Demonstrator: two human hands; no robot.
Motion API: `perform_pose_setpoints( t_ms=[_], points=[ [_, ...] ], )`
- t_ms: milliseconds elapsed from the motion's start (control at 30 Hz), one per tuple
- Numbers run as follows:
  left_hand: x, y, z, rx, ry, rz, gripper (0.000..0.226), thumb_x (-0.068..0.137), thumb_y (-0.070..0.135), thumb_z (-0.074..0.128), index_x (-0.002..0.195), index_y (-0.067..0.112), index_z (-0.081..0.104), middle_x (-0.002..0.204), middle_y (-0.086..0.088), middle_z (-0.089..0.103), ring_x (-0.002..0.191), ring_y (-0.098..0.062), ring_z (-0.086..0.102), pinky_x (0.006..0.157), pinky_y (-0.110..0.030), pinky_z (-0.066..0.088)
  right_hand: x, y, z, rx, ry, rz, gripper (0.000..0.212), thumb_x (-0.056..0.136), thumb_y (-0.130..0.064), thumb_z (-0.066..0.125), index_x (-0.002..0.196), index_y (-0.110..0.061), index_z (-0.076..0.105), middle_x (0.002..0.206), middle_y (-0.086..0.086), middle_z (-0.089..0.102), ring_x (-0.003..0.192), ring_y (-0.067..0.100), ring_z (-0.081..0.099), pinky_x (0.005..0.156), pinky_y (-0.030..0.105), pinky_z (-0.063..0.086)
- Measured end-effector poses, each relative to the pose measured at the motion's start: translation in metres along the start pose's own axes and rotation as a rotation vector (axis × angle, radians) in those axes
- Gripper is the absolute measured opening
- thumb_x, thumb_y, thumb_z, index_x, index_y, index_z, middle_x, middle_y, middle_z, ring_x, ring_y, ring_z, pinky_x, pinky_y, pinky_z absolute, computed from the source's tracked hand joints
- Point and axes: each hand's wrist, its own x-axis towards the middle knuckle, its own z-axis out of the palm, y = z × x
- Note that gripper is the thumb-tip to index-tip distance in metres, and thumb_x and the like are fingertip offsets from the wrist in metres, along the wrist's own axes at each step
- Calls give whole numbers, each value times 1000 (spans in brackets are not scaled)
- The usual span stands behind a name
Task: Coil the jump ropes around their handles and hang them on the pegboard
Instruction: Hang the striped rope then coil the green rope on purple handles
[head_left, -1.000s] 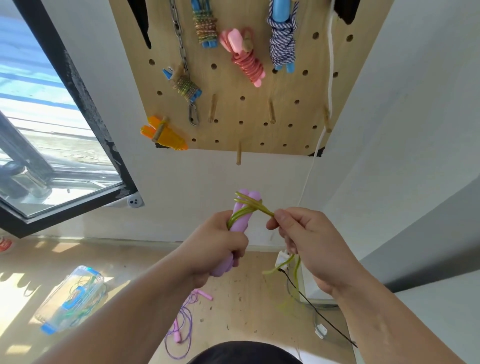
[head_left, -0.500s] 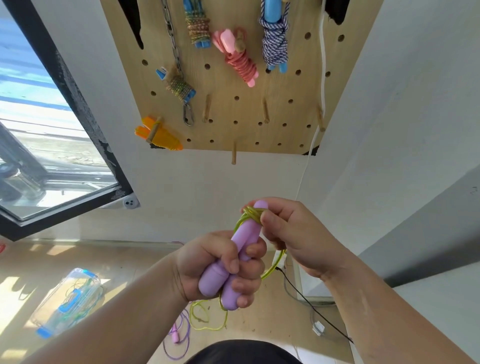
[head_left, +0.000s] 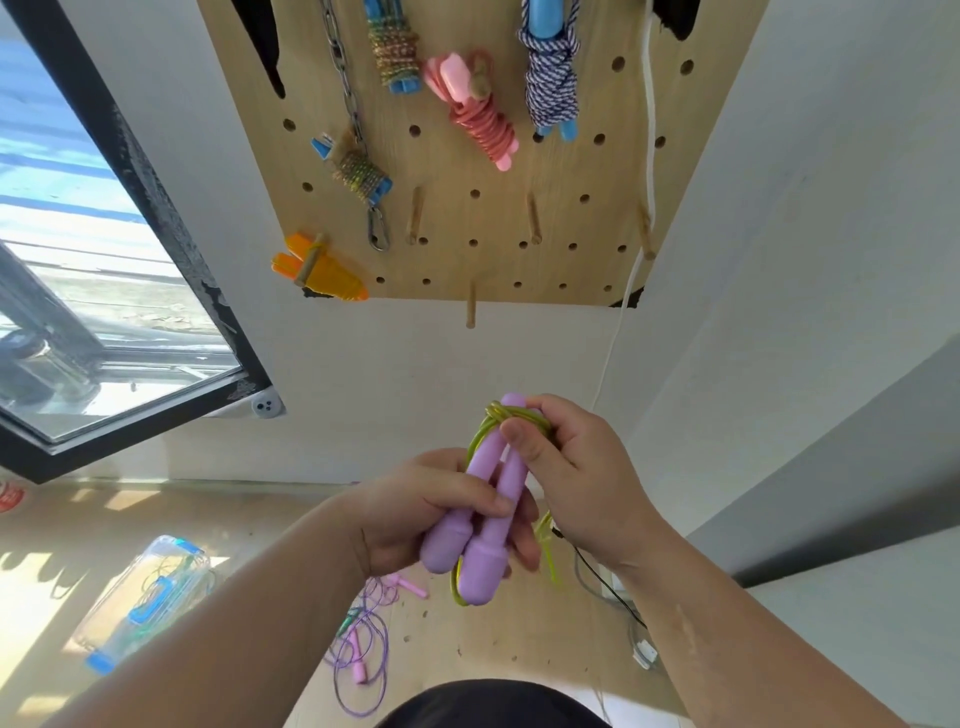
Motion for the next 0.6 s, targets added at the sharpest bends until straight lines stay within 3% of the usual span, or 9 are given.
perform_pose_setpoints(
  t_ms=[67, 167, 267, 400, 500, 600],
  points=[
    [2, 2, 4, 258, 275, 48, 43, 79, 24, 75, 110, -4, 63, 98, -31, 69, 87, -31, 67, 82, -45, 55, 2, 3, -3, -38, 93, 1, 8, 99, -25, 64, 91, -26, 67, 71, -6, 69, 65, 14, 63, 64, 26, 51],
    [3, -1, 25, 763, 687, 95, 55, 62, 54, 82, 104, 28, 57, 90, -1, 67, 77, -15, 66, 70, -41, 55, 6, 7, -4, -97, 192, 15, 7, 97, -30, 65, 92, -28, 69, 82, -6, 71, 74, 12, 64, 68, 25, 49],
    [8, -10, 44, 1081, 849, 148, 50, 74, 47, 75, 107, 34, 40, 96, 15, 54, 83, -8, 58, 69, -30, 50, 7, 7, 1, -126, 260, 15, 16, 97, -36, 63, 92, -22, 70, 76, -3, 69, 71, 13, 62, 66, 29, 47],
    [13, -12, 32, 1114, 881, 244, 31, 80, 17, 62, 97, 26, 38, 88, 9, 53, 75, -19, 55, 65, -38, 49, 6, 3, 0, -47, 203, -8, 14, 100, -34, 59, 99, -24, 70, 75, -9, 69, 72, 9, 61, 67, 22, 47],
    [6, 5, 20, 903, 761, 214, 25, 69, 16, 66, 87, 19, 49, 71, 5, 53, 58, -17, 49, 56, -39, 44, 7, 3, -14, 28, 58, -42, 23, 103, -36, 52, 116, -26, 68, 67, -13, 56, 65, 12, 50, 66, 35, 47],
    [0, 15, 15, 632, 583, 186, 34, 58, 17, 66, 88, 5, 55, 69, -6, 50, 56, -21, 44, 51, -39, 38, 8, -2, -28, 6, -68, -46, 30, 102, -36, 52, 129, -28, 64, 66, -16, 52, 60, 12, 46, 69, 44, 56]
  ],
)
